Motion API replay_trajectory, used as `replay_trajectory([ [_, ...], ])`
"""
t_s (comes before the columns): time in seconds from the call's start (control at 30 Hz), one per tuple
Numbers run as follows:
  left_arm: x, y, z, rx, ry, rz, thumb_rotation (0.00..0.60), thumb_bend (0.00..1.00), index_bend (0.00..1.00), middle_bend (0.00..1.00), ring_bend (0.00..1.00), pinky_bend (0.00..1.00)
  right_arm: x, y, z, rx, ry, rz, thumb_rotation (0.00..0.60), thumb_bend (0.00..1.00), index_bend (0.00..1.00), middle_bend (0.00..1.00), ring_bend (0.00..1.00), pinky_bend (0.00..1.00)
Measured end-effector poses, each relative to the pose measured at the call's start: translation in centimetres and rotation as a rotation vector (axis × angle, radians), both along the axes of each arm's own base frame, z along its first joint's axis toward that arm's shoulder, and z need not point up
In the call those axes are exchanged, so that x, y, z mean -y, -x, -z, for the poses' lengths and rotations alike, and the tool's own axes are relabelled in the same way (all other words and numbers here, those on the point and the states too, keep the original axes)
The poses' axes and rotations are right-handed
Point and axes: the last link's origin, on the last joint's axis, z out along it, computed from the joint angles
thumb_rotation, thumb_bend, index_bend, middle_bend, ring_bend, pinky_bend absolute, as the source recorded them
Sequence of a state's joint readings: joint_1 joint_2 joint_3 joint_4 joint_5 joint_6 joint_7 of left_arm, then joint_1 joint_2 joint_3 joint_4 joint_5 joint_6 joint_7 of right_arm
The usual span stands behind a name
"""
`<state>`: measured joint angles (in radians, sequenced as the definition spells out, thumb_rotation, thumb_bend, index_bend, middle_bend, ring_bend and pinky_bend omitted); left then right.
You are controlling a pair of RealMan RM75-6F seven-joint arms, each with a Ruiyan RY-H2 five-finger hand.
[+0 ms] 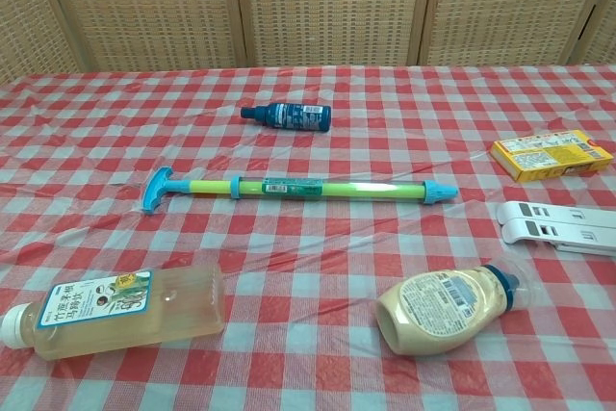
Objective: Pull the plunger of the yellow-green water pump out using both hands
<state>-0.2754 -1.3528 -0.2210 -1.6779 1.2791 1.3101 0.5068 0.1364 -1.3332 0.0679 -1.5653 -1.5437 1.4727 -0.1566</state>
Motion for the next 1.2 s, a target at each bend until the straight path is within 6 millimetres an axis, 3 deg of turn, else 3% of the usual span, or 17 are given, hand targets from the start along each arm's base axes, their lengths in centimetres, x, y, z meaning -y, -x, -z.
replay_trajectory([
  [0.2, -4.7, -2.9, 2.3, -0.003, 0.105, -0.024, 0.600, 0.32, 0.36, 0.92, 0.85, 0.72, 0.6, 0.6, 0.0, 0.002, -0.003, 0.031, 0.600, 0.14, 0.02, 0.00, 0.00, 0.00],
  [0.33, -7.3, -5.2, 4.0, -0.001, 0.161, -0.028, 0.600, 0.33, 0.35, 0.92, 0.85, 0.72, 1.2, 1.2, -0.1, 0.004, -0.002, 0.053, 0.600, 0.14, 0.02, 0.00, 0.00, 0.00],
  [0.63, -10.7, -8.5, 8.8, -0.036, 0.285, -0.051, 0.600, 0.32, 0.37, 0.92, 0.85, 0.72, 1.7, 1.8, -0.4, 0.025, 0.010, 0.081, 0.600, 0.14, 0.02, 0.00, 0.00, 0.00],
  [0.93, -12.2, -10.6, 13.5, -0.092, 0.359, -0.062, 0.600, 0.32, 0.43, 0.92, 0.85, 0.72, 1.9, 2.1, -0.6, 0.040, 0.015, 0.086, 0.600, 0.14, 0.02, 0.00, 0.00, 0.00],
  [1.2, -12.2, -11.0, 14.7, -0.112, 0.377, -0.059, 0.600, 0.32, 0.46, 0.92, 0.85, 0.72, 1.9, 2.1, -0.8, 0.051, 0.024, 0.085, 0.600, 0.14, 0.02, 0.00, 0.00, 0.00],
])
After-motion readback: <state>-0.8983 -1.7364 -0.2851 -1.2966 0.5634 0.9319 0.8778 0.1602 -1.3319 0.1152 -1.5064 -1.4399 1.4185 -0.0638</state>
